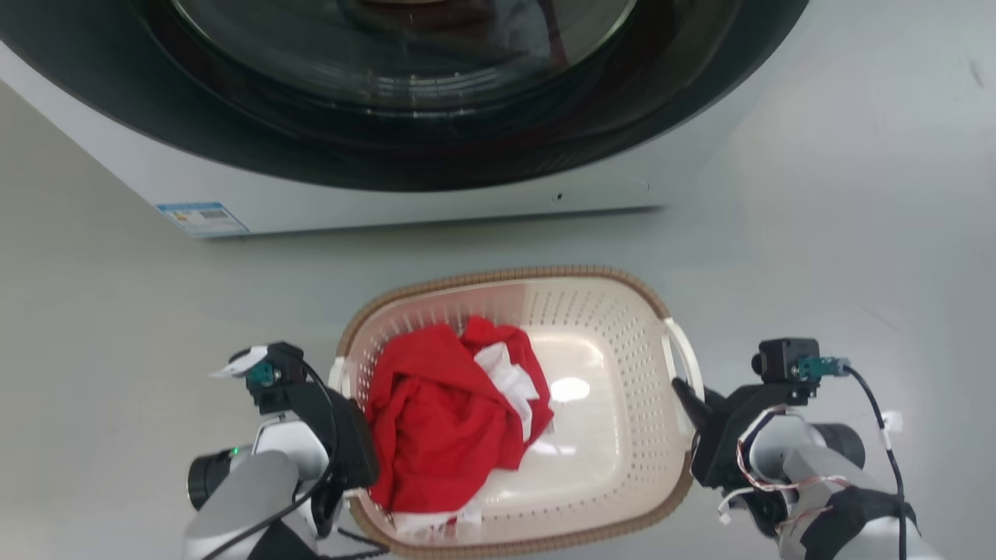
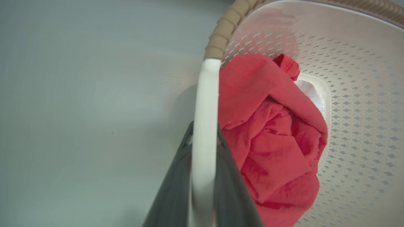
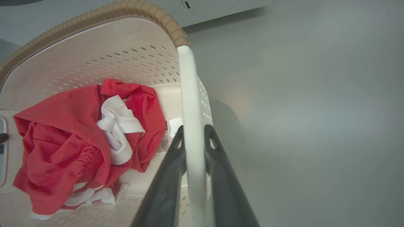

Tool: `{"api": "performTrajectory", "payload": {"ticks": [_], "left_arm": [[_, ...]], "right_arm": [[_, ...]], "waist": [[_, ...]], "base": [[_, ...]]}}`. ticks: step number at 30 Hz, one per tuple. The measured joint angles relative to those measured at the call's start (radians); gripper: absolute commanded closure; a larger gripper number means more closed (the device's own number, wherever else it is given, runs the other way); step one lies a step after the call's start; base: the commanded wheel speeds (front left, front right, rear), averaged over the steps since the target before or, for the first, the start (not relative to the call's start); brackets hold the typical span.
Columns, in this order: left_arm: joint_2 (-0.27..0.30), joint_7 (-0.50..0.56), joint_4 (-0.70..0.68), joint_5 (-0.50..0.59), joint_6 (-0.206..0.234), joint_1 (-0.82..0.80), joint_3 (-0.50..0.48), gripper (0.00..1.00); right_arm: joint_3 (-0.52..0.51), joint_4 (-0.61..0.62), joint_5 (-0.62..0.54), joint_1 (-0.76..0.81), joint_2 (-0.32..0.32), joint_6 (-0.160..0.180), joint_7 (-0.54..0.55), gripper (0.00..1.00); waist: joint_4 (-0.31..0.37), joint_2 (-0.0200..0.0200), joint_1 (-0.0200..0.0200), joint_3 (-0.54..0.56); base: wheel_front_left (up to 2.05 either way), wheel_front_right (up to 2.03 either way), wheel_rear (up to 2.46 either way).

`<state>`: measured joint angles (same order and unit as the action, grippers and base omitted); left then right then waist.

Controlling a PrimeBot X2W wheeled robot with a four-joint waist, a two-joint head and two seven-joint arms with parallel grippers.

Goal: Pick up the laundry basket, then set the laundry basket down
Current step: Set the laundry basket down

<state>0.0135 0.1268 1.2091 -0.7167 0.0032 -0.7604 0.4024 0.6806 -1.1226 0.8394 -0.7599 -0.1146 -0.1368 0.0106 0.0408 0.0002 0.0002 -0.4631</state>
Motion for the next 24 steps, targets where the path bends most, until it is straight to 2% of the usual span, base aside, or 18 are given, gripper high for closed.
{"api": "performTrajectory", "payload": {"ticks": [16,24], "left_arm": [[0.011,-0.105,-0.044,0.024,0.024,-0.182,-0.015,1.00],[0.009,-0.157,-0.042,0.033,0.032,-0.219,-0.015,1.00]], "right_arm": [[-0.001,0.005,-0.040,-0.193,-0.022,0.000,-0.101,1.00],[0.003,-0.011,-0.059,-0.225,-0.027,-0.004,-0.150,1.00]], "waist": [[-0.006,0.0000,0.0000,-0.239],[-0.014,0.0000,0.0000,-0.339]], "base": [[0.00,0.00,0.00],[0.00,0.00,0.00]]}}
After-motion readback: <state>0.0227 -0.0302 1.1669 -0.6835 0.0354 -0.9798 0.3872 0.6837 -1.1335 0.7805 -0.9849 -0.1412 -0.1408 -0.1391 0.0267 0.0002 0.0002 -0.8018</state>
